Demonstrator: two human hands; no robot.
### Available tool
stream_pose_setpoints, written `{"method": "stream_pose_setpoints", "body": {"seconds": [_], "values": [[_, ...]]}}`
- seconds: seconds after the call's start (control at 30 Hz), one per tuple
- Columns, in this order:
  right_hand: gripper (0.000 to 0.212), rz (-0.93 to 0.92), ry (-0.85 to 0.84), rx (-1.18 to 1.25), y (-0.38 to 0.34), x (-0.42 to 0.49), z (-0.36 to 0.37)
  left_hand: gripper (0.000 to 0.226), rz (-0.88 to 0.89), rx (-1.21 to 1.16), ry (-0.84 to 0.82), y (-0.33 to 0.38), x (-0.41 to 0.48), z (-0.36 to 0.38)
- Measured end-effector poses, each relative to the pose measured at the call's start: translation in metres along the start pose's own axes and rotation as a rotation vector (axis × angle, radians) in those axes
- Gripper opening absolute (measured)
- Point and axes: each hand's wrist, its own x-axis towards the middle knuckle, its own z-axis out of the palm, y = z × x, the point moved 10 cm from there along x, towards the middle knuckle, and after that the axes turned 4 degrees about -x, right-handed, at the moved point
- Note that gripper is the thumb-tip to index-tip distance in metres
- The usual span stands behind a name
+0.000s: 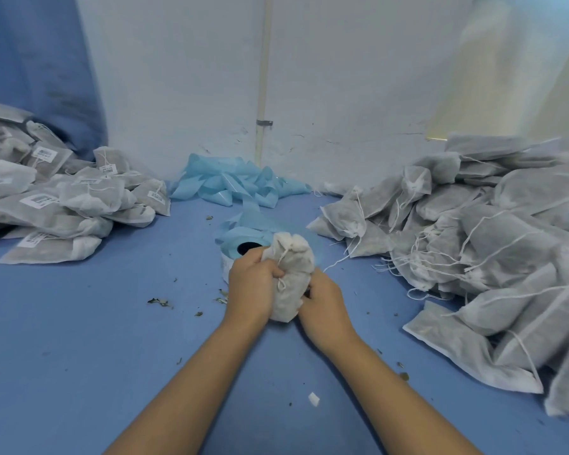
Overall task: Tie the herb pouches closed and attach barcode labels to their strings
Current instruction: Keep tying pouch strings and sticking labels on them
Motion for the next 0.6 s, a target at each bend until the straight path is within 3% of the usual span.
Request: {"method": "stream_pose_setpoints", "body": {"seconds": [0.1, 0.2, 0.4, 0.6], "values": [[0.011, -0.059, 0.141, -0.264, -0.001, 0.004, -0.022, 0.026, 0.101, 0.210, -0.126, 0.007, 0.002, -0.007], [0.015, -0.003, 0.235, -0.269, 0.010, 0.006, -0.043, 0.031, 0.162, 0.290, -0.277, 0.007, 0.000, -0.010], [0.014, 0.020, 0.341, -0.239, 0.010, 0.002, -0.055, 0.036, 0.248, 0.388, -0.358, 0.010, -0.006, -0.002], [0.023, 0.001, 0.418, -0.148, 0.005, -0.003, -0.063, 0.037, 0.171, 0.312, -0.309, 0.004, -0.005, -0.003]]}}
